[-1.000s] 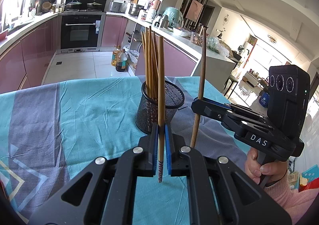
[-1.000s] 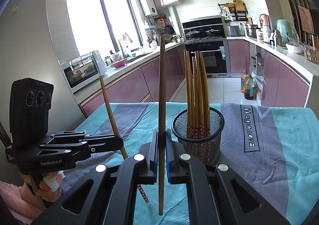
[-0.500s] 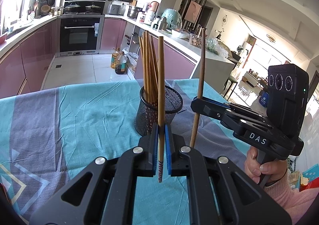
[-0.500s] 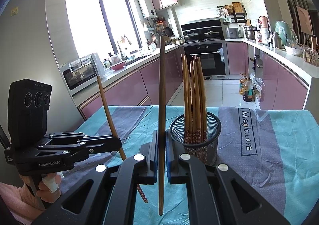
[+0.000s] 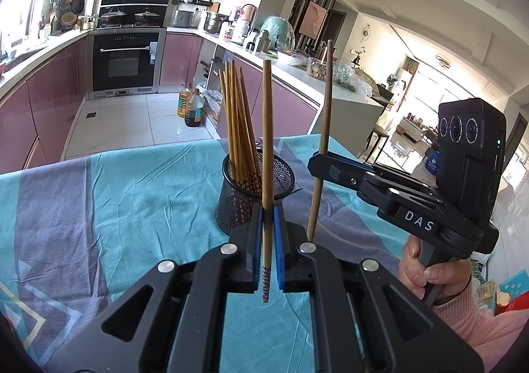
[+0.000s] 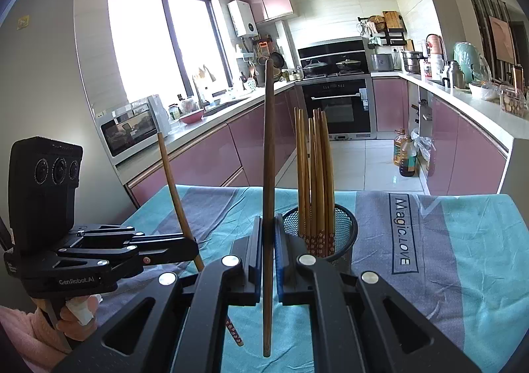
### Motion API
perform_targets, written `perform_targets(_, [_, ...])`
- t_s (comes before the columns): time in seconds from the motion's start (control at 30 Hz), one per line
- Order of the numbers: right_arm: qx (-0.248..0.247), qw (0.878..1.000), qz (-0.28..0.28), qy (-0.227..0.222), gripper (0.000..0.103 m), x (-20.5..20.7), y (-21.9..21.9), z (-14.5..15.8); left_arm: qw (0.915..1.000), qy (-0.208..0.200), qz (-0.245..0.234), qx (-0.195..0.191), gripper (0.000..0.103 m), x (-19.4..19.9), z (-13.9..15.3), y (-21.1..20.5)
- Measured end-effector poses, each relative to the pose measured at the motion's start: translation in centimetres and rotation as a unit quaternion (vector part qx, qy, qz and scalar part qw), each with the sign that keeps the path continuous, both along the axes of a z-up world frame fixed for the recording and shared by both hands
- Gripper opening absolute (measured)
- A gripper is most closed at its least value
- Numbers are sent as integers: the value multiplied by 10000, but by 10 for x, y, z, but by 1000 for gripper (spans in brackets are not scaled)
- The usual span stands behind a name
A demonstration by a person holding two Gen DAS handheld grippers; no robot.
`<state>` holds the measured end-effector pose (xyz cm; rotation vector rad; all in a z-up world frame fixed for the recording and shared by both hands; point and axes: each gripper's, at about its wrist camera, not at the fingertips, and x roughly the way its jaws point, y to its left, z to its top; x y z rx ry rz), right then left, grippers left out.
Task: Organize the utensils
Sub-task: 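Move both upright chopsticks over the mesh cup rim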
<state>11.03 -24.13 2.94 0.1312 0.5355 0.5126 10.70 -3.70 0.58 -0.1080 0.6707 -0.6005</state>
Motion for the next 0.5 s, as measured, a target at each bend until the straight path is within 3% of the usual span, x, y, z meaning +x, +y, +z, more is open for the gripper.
perform_targets(0.5, [72, 9999, -14, -121, 6, 14, -4, 10, 9998, -186, -35, -64, 7, 8, 20, -5])
